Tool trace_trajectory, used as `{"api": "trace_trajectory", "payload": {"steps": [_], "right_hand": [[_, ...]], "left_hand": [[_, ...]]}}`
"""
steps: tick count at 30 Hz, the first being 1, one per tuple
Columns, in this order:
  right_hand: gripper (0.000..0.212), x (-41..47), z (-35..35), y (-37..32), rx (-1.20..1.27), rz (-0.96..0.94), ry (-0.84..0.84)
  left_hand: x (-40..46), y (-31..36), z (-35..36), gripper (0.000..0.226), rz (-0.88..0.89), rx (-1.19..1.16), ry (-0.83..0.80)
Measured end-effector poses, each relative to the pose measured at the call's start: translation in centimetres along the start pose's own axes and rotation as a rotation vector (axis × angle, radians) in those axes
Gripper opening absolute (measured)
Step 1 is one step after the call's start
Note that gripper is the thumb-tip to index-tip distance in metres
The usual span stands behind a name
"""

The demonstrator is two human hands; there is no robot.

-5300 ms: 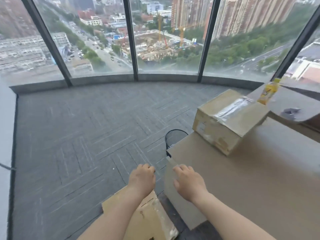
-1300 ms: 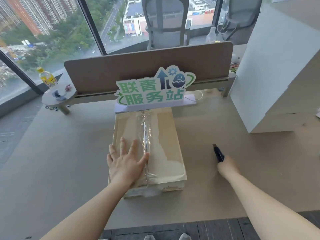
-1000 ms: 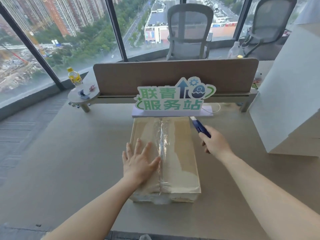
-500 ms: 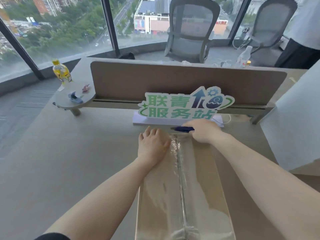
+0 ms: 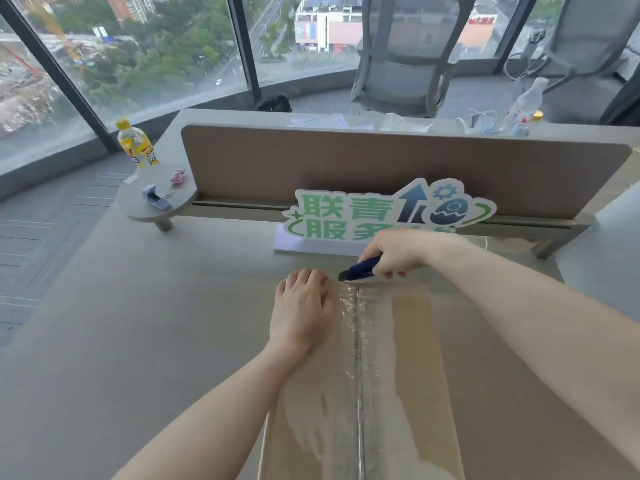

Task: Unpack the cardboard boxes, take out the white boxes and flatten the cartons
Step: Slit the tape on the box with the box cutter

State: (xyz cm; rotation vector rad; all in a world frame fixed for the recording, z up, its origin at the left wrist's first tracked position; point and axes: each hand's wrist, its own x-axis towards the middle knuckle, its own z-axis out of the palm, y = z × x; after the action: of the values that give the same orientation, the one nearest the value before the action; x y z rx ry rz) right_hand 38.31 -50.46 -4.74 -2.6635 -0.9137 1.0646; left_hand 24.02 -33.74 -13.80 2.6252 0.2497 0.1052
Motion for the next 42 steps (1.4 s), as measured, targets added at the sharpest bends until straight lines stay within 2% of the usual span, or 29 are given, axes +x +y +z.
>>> {"api": "trace_trajectory", "payload": {"steps": [11,21,24,26,28,33,38,41,42], "right_hand": [[0.036,-0.7,-0.7,1.7,-0.087,-0.106,-0.058],[0.031,-3.3,-1.7,4.8,-0.097,-0.010,-0.080],[0.026,-4.7,-1.2,4.4,-0.168,0.003,0.002],[0.016,-5.3,0.0,3.9,-0.086,-0.013,0.181],[0.014,-5.7,2.0,2.8,0.094,-0.017,0.304],[0.007,-5.8,8.2,-0.9,0.326,0.081,0.378],[0.023,-6.5,10.5,-4.1,0.555,0.194,0.359],[0.020,-6.1,10.4,-5.6,0.591,0.295,0.387],[0.020,-6.0,10.3,-6.2,0.595,0.326,0.404]], "left_hand": [[0.0,0.0,0.5,0.013,-0.027,0.103,0.029],[0.0,0.3,0.5,0.014,-0.032,0.119,0.046],[0.0,0.3,0.6,0.014,-0.040,0.135,0.050],[0.0,0.3,0.6,0.018,-0.044,0.124,0.057],[0.0,0.4,0.4,0.032,-0.042,0.098,0.053],[-1.6,0.3,-0.7,0.051,-0.023,0.106,-0.057],[-4.6,-0.6,-1.8,0.057,0.113,0.178,-0.128],[-5.8,-1.3,-2.3,0.085,0.208,0.264,-0.198],[-6.2,-1.6,-2.3,0.086,0.240,0.286,-0.206]]}}
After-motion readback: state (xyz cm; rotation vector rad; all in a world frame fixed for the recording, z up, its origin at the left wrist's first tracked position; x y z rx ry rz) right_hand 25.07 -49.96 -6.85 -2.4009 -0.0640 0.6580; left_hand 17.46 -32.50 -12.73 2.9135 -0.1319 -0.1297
